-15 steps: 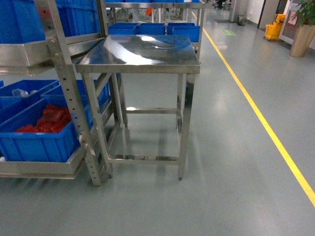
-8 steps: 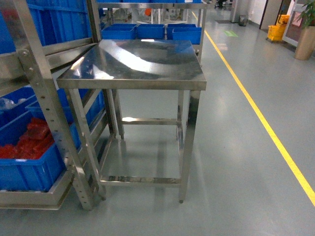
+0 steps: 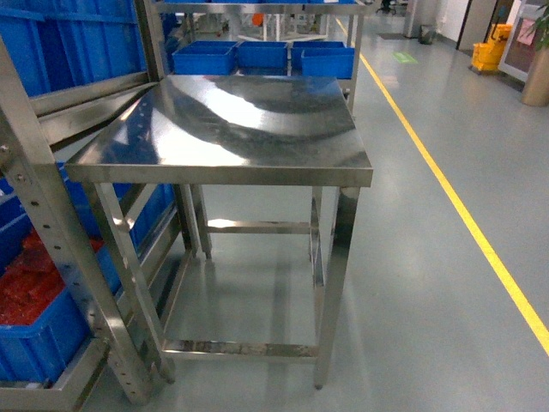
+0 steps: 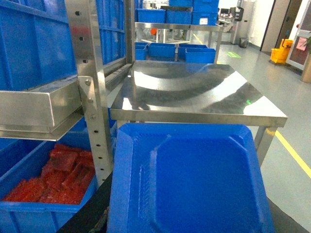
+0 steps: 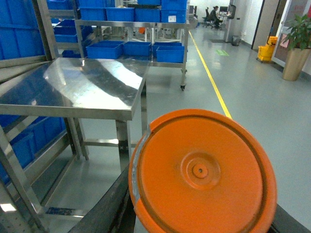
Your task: Sort blue parts and orange caps into right shelf containers
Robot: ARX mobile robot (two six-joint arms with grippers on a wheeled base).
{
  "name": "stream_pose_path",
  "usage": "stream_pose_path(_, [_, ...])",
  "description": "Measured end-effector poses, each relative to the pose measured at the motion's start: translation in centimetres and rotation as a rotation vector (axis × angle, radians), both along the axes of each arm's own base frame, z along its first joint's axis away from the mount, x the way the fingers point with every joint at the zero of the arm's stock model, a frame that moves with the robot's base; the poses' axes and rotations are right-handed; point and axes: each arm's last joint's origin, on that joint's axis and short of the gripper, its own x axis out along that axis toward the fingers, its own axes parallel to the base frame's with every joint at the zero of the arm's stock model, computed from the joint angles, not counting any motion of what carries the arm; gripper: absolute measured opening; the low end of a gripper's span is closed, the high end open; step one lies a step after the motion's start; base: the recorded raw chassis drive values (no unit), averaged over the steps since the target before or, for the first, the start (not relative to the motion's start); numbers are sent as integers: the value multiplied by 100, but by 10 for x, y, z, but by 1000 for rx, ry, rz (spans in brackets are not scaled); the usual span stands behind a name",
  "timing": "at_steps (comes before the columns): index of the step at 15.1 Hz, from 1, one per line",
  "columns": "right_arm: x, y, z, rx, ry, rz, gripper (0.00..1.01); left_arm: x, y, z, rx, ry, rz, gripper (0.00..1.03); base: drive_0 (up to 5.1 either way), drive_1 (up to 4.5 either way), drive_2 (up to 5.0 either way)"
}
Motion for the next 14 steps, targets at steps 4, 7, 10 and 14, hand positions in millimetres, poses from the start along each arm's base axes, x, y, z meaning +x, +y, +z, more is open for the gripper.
stream_pose_path(4, [0,0,0,0,-2,-1,44,0,0,0,0,-1,-2,43,0,433,-433])
stream_pose_path(7, [0,0,0,0,0,-1,44,0,0,0,0,1,0,43,0,433,-433])
stream_pose_path(10, [0,0,0,0,-1,-1,44,0,0,0,0,0,0,43,0,433,-433])
stream_pose_path(14, [0,0,0,0,1,-1,44,0,0,0,0,0,1,43,0,433,-433])
